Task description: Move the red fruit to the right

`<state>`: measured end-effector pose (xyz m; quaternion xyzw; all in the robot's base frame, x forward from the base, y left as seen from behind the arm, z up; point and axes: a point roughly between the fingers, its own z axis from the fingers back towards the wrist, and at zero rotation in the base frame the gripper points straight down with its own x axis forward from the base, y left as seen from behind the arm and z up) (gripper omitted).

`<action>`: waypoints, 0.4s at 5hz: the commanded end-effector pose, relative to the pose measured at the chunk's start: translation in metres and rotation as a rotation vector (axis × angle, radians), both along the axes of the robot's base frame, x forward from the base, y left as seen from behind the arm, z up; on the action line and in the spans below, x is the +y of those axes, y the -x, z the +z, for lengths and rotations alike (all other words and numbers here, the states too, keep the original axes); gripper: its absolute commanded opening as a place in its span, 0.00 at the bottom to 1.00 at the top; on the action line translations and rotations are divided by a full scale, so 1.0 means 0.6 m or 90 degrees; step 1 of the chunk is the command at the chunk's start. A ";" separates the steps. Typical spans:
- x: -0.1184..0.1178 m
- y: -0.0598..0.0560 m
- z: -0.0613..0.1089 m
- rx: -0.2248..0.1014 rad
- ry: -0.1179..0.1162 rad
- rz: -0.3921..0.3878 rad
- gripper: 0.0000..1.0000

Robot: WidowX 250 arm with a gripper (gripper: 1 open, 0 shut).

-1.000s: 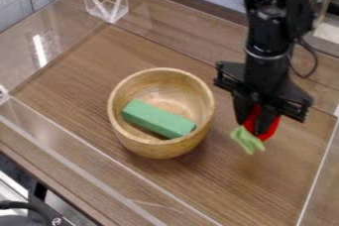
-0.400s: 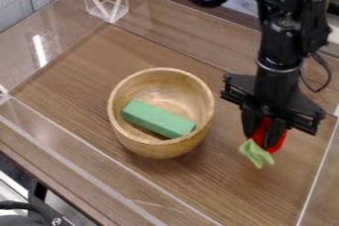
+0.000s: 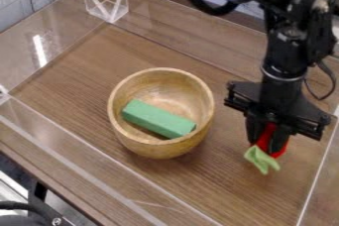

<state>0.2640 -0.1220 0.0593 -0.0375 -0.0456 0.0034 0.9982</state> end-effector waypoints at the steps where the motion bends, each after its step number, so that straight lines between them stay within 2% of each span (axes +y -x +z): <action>1: -0.008 -0.007 0.008 -0.019 0.004 0.034 0.00; 2: -0.008 0.003 -0.004 -0.019 -0.001 0.023 0.00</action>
